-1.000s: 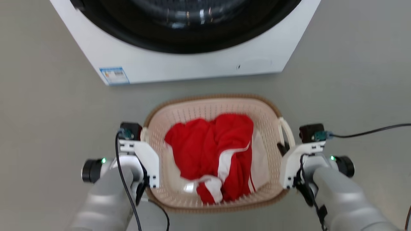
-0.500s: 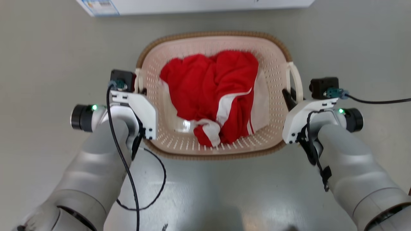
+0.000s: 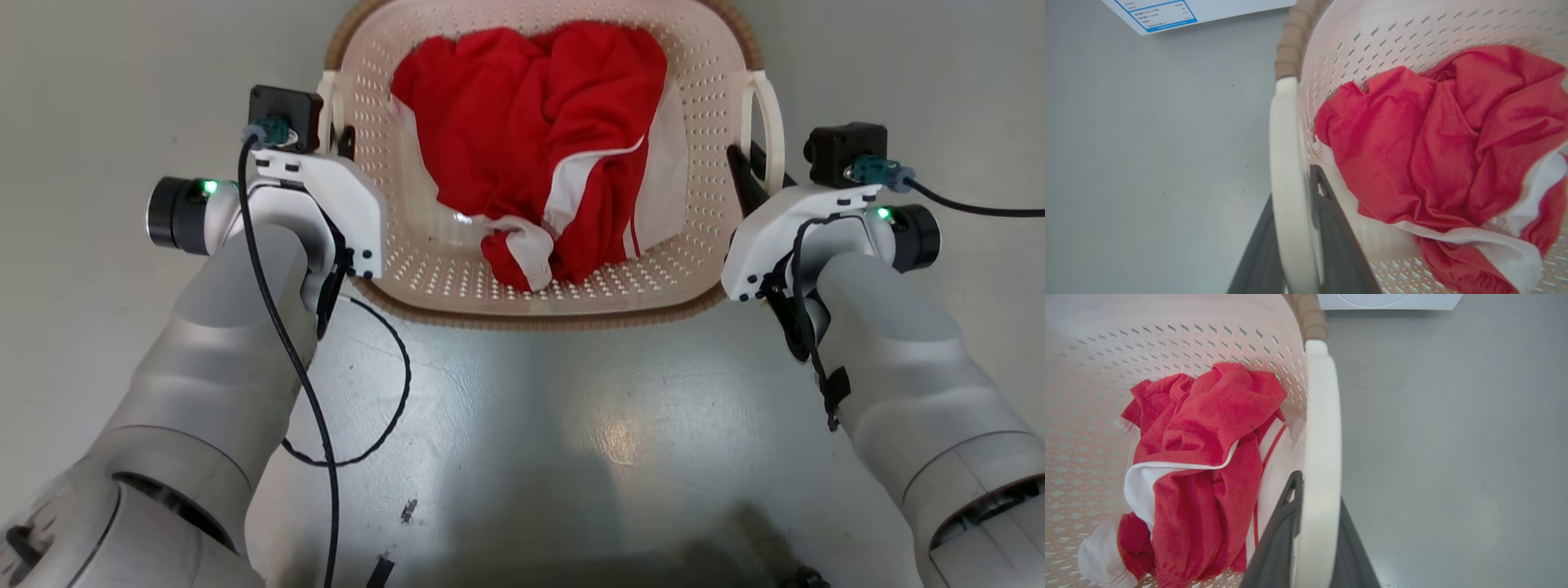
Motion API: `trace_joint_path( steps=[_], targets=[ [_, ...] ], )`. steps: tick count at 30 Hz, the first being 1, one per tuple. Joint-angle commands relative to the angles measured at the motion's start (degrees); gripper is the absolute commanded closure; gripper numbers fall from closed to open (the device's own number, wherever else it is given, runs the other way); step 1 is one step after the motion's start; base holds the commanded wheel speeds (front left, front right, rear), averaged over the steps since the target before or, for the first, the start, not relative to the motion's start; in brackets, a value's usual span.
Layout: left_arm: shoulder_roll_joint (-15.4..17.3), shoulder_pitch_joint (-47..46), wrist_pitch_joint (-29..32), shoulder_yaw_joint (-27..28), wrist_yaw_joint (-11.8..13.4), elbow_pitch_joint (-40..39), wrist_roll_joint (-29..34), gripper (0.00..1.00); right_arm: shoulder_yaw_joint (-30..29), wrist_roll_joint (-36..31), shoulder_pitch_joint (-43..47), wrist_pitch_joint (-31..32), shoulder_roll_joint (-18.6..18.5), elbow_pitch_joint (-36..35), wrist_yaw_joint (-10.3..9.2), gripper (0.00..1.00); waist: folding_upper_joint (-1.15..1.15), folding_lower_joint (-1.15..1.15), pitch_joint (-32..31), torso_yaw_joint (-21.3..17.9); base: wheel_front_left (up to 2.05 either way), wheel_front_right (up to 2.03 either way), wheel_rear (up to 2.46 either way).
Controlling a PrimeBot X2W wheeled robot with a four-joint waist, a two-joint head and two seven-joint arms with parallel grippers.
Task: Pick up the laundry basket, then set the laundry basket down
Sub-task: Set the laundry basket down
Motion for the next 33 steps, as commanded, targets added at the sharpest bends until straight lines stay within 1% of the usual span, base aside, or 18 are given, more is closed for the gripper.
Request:
trace_joint_path(
  steps=[1,9,33],
  targets=[
    [2.6,-2.6,-1.9,0.8,1.1,-0.5,0.8,1.0,0.6,-1.4,1.6,-0.7,0.6,-0.4,0.43,1.0,0.0,0.0,1.3,0.0,0.0,0.0,0.0],
    [2.5,-3.3,-2.7,0.8,1.2,-0.5,0.7,1.0,-1.2,-3.3,1.2,-1.1,0.6,-0.4,0.43,1.0,0.0,0.0,2.6,0.1,0.0,0.0,0.0],
    [2.6,-4.1,-2.9,0.4,1.0,-0.4,-0.3,1.0,-3.9,-5.8,0.8,-1.2,0.6,-0.4,0.43,1.0,0.0,0.0,4.1,0.0,0.0,0.0,0.0]
  ],
)
